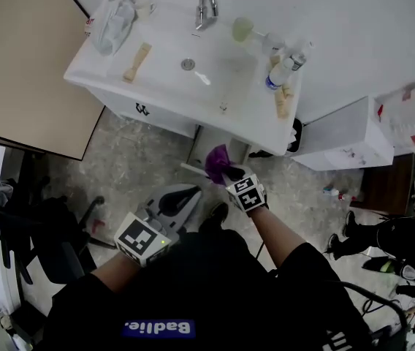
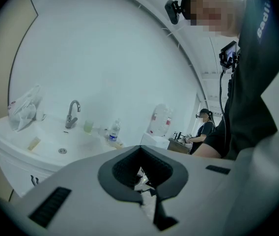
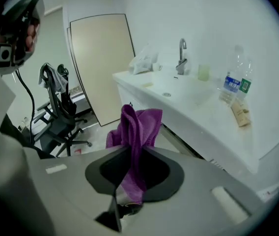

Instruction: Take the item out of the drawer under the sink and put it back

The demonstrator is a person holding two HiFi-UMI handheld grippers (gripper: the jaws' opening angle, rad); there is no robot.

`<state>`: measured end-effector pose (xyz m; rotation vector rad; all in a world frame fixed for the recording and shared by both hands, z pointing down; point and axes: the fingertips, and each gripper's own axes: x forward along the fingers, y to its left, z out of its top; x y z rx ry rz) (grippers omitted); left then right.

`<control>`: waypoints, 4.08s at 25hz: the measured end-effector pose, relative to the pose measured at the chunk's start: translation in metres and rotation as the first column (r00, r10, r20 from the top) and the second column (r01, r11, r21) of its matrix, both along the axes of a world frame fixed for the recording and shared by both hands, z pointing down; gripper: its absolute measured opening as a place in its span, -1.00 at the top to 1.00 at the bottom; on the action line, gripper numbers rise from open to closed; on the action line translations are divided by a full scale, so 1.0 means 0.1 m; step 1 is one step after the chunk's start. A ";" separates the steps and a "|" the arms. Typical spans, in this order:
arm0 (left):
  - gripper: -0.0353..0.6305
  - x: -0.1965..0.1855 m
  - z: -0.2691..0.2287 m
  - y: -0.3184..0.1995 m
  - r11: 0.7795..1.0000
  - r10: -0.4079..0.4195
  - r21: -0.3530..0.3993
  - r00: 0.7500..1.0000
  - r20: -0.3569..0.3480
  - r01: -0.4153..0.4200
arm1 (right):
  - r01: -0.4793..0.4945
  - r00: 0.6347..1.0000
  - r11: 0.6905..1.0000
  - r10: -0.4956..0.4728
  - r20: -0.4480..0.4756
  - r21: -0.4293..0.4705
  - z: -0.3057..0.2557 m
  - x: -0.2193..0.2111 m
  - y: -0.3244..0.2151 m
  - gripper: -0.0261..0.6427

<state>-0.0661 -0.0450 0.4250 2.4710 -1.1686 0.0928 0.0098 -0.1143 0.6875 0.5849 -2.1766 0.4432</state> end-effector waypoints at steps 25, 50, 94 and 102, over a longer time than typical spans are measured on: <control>0.88 0.60 -0.38 -0.01 0.975 0.210 0.077 0.977 -0.042 -0.206 | -0.311 0.837 0.946 0.224 0.499 0.096 -2.43 0.39 0.54 0.73; 0.88 0.60 -0.41 0.28 0.973 0.212 0.090 0.977 0.030 -0.214 | -0.333 0.768 0.927 0.162 0.620 0.170 -2.89 0.45 0.88 0.73; 0.88 0.49 -0.30 -0.05 0.997 0.040 0.069 0.999 -0.032 -0.038 | -0.008 0.983 0.994 -0.013 0.181 0.113 -0.39 0.16 -0.14 0.73; 0.88 0.39 -0.23 -0.11 0.998 0.018 0.061 0.999 -0.032 -0.016 | 0.033 0.999 0.999 -0.034 0.026 0.043 0.52 0.11 -0.33 0.73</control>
